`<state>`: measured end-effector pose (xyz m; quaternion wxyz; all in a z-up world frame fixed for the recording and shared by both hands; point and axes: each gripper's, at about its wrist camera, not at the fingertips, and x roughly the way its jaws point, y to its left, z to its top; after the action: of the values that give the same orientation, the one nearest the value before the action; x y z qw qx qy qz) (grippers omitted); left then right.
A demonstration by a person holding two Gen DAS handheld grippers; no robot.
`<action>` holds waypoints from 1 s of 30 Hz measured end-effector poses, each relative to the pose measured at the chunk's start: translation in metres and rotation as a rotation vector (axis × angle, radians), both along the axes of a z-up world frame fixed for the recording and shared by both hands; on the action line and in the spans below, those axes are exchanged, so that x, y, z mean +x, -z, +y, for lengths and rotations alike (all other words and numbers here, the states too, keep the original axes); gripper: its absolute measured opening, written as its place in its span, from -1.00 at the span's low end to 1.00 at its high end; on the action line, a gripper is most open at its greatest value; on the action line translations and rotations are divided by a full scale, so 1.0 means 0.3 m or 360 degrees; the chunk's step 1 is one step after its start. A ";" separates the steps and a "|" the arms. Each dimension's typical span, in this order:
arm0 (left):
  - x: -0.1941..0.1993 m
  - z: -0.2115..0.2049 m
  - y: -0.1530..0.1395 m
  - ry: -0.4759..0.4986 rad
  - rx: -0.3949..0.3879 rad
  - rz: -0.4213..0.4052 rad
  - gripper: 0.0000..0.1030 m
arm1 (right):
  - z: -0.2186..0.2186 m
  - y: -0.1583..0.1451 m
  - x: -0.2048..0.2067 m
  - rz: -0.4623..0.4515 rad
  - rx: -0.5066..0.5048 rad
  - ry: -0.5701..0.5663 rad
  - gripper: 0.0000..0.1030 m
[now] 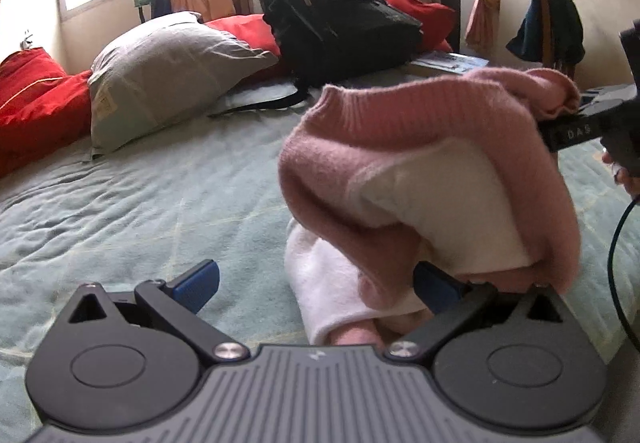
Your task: Fold clothes
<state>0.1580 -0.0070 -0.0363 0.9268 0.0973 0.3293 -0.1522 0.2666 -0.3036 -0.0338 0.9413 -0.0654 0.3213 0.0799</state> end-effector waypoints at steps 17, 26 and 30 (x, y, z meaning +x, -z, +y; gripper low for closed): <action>0.369 -0.013 -0.007 -0.0176 0.0234 -0.0126 0.99 | -0.104 0.090 0.326 0.0057 -0.0062 0.0292 1.00; 0.540 -0.007 0.071 -0.0230 0.0294 -0.0009 0.99 | -0.148 0.226 0.501 0.0269 -0.0033 0.0388 1.00; 0.497 0.011 0.060 -0.0169 0.0263 -0.0014 0.99 | -0.162 0.204 0.455 0.0262 0.0041 0.0370 1.00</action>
<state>0.3072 -0.0037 -0.0543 0.9238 0.1565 0.3414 -0.0746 0.4030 -0.3522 -0.0952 0.9155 -0.0088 0.4018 -0.0204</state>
